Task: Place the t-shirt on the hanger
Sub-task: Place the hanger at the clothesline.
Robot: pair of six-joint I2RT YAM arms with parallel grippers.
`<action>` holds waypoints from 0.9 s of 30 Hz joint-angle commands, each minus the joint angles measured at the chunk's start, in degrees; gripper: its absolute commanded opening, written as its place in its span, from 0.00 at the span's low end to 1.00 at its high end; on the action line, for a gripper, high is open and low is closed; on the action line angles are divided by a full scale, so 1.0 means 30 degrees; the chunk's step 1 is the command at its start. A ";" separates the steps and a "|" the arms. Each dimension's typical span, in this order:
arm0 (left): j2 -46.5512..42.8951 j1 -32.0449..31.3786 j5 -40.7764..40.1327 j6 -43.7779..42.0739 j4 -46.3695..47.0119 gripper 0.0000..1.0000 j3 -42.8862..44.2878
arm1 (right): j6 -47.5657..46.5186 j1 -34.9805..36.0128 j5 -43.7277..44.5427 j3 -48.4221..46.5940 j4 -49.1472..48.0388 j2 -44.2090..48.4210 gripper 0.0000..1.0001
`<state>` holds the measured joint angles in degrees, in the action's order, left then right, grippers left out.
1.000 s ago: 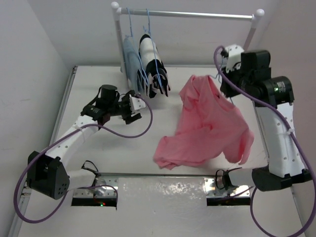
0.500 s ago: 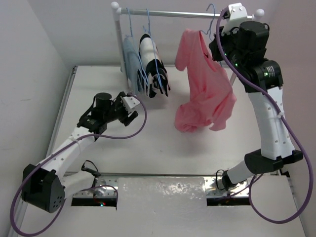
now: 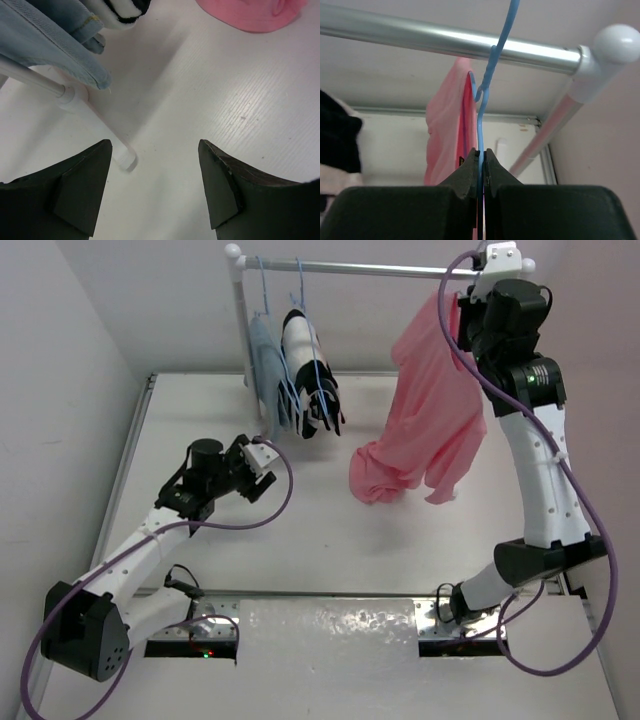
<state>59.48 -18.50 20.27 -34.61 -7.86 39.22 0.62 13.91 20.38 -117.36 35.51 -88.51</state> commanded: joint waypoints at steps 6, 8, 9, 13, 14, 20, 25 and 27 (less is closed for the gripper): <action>-0.0726 0.0366 0.0039 0.0316 0.1329 0.67 -0.0885 | 0.0554 -0.3873 -0.2570 -0.0928 -0.1990 -0.1345 0.00; -0.0814 0.0396 0.0039 0.0403 0.1476 0.67 -0.1032 | 0.0583 -0.4431 -0.4033 -0.0753 -0.2518 -0.1608 0.00; -0.0843 0.0425 0.0039 0.0375 0.1506 0.67 -0.1091 | 0.0583 -0.4548 -0.4765 -0.0550 -0.2867 -0.1697 0.00; -0.1077 0.0571 0.0039 0.0375 0.1623 0.67 -0.1588 | 0.0612 -0.5427 -0.7606 0.0504 -0.3748 -0.1786 0.00; -0.1223 0.0601 0.0039 0.0404 0.1739 0.67 -0.1706 | 0.0700 -0.5544 -0.7991 0.1087 -0.3866 -0.1728 0.00; -0.1985 0.1010 0.0098 0.0843 0.2297 0.67 -0.2905 | 0.1287 -0.6044 -0.8874 0.5039 -0.5096 -0.0674 0.00; -0.2395 0.1187 0.0303 0.1077 0.2297 0.67 -0.3552 | 0.1667 -0.6044 -0.8582 0.6657 -0.5447 0.0438 0.00; -0.2396 0.1187 0.0537 0.1078 0.2297 0.67 -0.3699 | 0.1668 -0.6044 -0.8581 0.7593 -0.5974 0.1284 0.33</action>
<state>53.49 -15.68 20.43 -32.51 -3.64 28.69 4.82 -4.05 -4.56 -97.25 18.44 -88.55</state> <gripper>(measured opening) 0.670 0.163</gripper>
